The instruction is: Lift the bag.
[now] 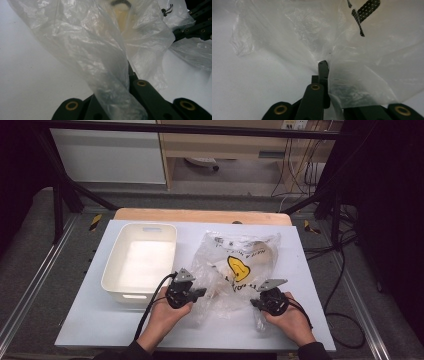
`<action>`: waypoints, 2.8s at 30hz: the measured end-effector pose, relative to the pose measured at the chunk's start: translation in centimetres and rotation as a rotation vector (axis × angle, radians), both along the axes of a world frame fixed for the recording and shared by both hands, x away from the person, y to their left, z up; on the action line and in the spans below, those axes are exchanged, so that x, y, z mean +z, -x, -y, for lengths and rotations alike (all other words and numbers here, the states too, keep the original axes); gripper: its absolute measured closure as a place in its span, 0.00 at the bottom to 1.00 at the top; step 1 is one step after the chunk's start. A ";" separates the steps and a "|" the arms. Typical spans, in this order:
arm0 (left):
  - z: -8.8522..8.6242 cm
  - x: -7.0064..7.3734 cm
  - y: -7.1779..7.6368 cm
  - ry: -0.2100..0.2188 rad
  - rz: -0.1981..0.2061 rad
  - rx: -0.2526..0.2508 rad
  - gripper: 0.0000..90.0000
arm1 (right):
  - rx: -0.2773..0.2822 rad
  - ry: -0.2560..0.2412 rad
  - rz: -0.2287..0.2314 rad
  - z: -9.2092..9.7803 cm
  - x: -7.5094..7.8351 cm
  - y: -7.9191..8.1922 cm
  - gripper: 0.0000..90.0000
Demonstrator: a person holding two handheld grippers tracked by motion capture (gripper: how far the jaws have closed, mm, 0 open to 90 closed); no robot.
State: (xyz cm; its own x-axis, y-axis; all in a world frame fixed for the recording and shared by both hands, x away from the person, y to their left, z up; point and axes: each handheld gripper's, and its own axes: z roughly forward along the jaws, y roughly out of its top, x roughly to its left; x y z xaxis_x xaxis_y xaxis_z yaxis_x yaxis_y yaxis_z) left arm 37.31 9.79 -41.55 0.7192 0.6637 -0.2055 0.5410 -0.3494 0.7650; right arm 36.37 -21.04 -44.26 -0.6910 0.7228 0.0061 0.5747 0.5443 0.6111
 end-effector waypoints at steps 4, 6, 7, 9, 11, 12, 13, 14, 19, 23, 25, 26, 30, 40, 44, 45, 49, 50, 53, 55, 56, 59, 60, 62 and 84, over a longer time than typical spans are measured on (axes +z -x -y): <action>-0.2 0.4 -0.1 0.008 0.000 0.000 1.00 | -0.006 -0.011 -0.008 0.0 0.1 -0.1 1.00; -0.3 0.8 -0.1 0.010 0.006 -0.001 1.00 | -0.008 -0.018 -0.004 0.1 0.4 -0.1 1.00; -0.3 1.0 -0.2 0.010 0.009 -0.001 1.00 | -0.002 -0.023 0.000 0.2 0.6 -0.1 1.00; -0.4 1.4 -0.2 0.006 0.012 -0.005 1.00 | -0.004 -0.036 0.013 0.2 1.4 -0.2 1.00; -0.4 1.6 -0.3 0.004 0.014 -0.006 1.00 | 0.001 -0.041 0.027 0.3 2.2 -0.3 1.00; -0.5 1.8 -0.3 0.006 0.014 -0.006 1.00 | 0.001 -0.042 0.032 0.3 2.6 -0.3 1.00; -0.6 1.9 -0.4 0.007 0.016 -0.005 1.00 | 0.004 -0.042 0.042 0.4 3.1 -0.4 1.00; -0.6 2.1 -0.4 0.010 0.018 -0.006 1.00 | 0.003 -0.046 0.048 0.4 3.5 -0.5 1.00; -0.7 2.9 -0.8 0.030 0.013 -0.003 1.00 | 0.008 -0.040 0.078 0.4 5.4 -1.1 1.00; -0.7 3.7 -1.3 0.037 0.009 -0.005 1.00 | 0.008 -0.035 0.098 0.4 6.7 -1.5 1.00; -0.8 4.1 -1.5 0.034 0.013 -0.005 1.00 | 0.006 -0.033 0.105 0.3 7.2 -1.7 1.00; -0.8 4.3 -1.6 0.035 0.016 -0.003 1.00 | 0.007 -0.033 0.109 0.3 7.4 -1.8 1.00; -0.8 4.9 -1.9 0.032 0.017 -0.008 1.00 | 0.009 -0.031 0.115 0.3 8.0 -2.1 1.00; -0.9 6.4 -2.9 0.039 0.008 -0.019 1.00 | 0.000 -0.036 0.121 0.4 9.0 -2.7 1.00; -1.0 6.8 -3.3 0.044 0.004 -0.023 1.00 | 0.006 -0.034 0.124 0.4 9.4 -3.0 1.00; -1.0 6.8 -3.4 0.043 0.003 -0.023 1.00 | 0.003 -0.036 0.123 0.4 9.5 -3.0 1.00; -1.1 7.2 -3.6 0.047 0.007 -0.030 1.00 | 0.005 -0.035 0.128 0.4 9.7 -3.2 1.00; -1.1 7.4 -3.7 0.053 0.005 -0.030 1.00 | 0.002 -0.039 0.127 0.4 9.8 -3.2 1.00; -1.2 8.1 -4.1 0.060 0.006 -0.030 1.00 | -0.003 -0.040 0.132 0.6 10.5 -3.5 1.00; -1.2 8.6 -4.4 0.064 0.010 -0.031 1.00 | -0.010 -0.046 0.140 0.6 10.8 -3.7 1.00; -1.1 8.9 -4.5 0.066 0.010 -0.032 1.00 | -0.009 -0.047 0.140 0.7 11.1 -3.9 1.00; -1.1 9.4 -5.0 0.062 0.016 -0.036 1.00 | -0.020 -0.055 0.143 0.8 11.5 -4.3 1.00; -1.2 9.5 -5.2 0.067 0.013 -0.037 1.00 | -0.021 -0.055 0.142 0.8 11.7 -4.4 1.00; -1.3 9.6 -5.5 0.078 0.009 -0.032 1.00 | -0.024 -0.055 0.142 0.8 11.9 -4.6 1.00; -1.1 12.0 -7.5 0.088 0.028 -0.027 1.00 | -0.044 -0.067 0.153 1.4 13.6 -6.0 1.00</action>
